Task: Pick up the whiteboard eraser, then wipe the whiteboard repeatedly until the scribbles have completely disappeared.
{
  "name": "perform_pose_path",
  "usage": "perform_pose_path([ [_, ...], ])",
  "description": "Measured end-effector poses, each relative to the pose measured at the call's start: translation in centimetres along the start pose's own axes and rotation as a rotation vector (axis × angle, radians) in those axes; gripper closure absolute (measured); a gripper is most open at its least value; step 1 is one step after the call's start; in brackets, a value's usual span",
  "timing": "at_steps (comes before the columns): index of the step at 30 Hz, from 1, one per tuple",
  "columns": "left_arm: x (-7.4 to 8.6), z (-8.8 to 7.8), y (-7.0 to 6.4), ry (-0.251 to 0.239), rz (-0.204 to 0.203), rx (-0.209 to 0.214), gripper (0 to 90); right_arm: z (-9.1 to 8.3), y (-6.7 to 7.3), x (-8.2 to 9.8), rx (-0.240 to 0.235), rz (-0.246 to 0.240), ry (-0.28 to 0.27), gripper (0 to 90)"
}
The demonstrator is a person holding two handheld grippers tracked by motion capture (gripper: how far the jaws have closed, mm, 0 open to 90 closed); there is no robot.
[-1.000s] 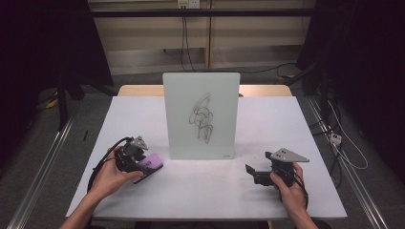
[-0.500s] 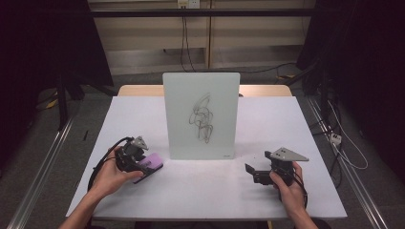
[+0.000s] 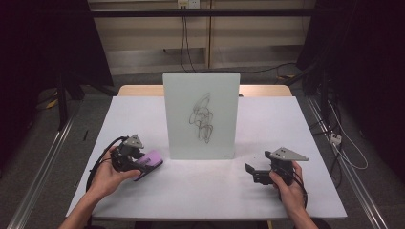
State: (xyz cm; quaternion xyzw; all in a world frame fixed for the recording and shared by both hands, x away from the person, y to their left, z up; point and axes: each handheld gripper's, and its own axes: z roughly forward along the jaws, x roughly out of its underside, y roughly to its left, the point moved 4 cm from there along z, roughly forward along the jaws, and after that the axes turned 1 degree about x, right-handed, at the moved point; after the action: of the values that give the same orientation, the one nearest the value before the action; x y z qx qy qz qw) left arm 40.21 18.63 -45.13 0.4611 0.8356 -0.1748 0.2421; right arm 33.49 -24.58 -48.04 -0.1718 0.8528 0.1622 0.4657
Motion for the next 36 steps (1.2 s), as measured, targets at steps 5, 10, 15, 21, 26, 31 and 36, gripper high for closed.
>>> perform_pose_path([
  [5,-0.4,-0.8,-0.2,-0.087,0.004,-0.021,41.1,-0.1,0.0,0.0,0.003,-0.010,0.001,6.7],
  [10,-0.7,-1.4,-0.6,-0.148,0.012,-0.035,41.1,-0.2,0.0,0.0,0.002,-0.008,-0.006,6.7],
  [15,-0.9,-1.9,-0.8,-0.190,0.007,-0.029,41.1,-0.2,0.0,0.0,0.000,-0.009,-0.008,6.5],
  [21,-1.0,-2.3,-1.1,-0.239,0.006,-0.005,41.1,0.2,0.0,-0.1,0.002,-0.007,-0.001,6.8],
  [26,-1.4,-2.9,-1.6,-0.289,0.004,-0.013,41.1,0.2,0.1,-0.1,0.002,-0.009,-0.002,6.6],
  [31,-2.0,-3.4,-2.1,-0.326,0.009,-0.015,41.1,-0.1,0.2,0.0,-0.002,-0.014,-0.007,6.6],
  [36,-2.9,-3.8,-2.8,-0.351,0.024,-0.021,41.1,-0.4,0.0,0.0,-0.002,-0.012,-0.017,6.4],
])
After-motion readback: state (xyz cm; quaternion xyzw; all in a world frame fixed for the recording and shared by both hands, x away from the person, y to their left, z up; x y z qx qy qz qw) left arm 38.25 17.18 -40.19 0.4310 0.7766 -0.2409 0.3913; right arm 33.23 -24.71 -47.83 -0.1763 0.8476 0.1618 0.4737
